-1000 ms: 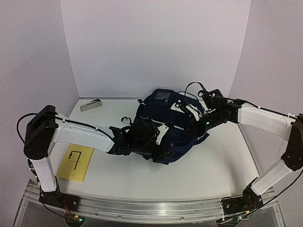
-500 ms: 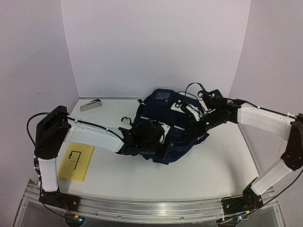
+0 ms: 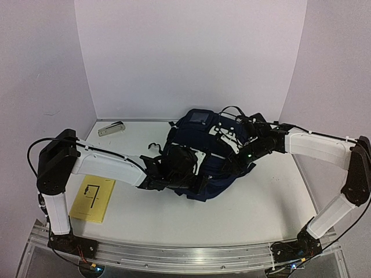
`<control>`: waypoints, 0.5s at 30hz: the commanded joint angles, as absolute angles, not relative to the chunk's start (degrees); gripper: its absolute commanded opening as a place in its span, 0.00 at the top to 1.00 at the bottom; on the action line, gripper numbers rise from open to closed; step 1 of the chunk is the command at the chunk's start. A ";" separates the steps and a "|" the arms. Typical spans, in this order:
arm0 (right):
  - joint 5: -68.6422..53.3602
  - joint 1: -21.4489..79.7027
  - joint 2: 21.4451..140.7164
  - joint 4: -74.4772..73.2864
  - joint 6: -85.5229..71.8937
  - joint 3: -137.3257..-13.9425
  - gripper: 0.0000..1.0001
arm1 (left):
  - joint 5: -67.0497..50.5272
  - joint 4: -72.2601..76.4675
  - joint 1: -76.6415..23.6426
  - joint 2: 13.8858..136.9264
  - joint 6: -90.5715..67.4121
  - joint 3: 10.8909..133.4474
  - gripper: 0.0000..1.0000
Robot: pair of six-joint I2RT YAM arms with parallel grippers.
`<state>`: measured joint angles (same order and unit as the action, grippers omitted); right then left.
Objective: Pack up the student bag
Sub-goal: Unzip the student bag at the center of the board.
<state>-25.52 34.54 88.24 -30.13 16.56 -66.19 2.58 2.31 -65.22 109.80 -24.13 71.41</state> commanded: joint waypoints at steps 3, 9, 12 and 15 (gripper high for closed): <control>-25.05 35.72 90.56 -26.23 22.84 -64.98 0.52 | -1.48 7.54 -64.42 106.05 -27.36 69.63 1.00; -24.38 35.91 91.23 -21.55 25.13 -62.10 0.52 | -4.26 10.80 -62.67 104.77 -30.14 67.02 1.00; -24.15 36.02 91.31 -20.35 25.41 -61.41 0.52 | -5.36 11.48 -62.24 104.71 -31.01 66.54 1.00; -26.07 36.22 89.74 -19.21 26.31 -59.60 0.57 | -6.56 12.78 -61.75 104.48 -32.01 65.59 1.00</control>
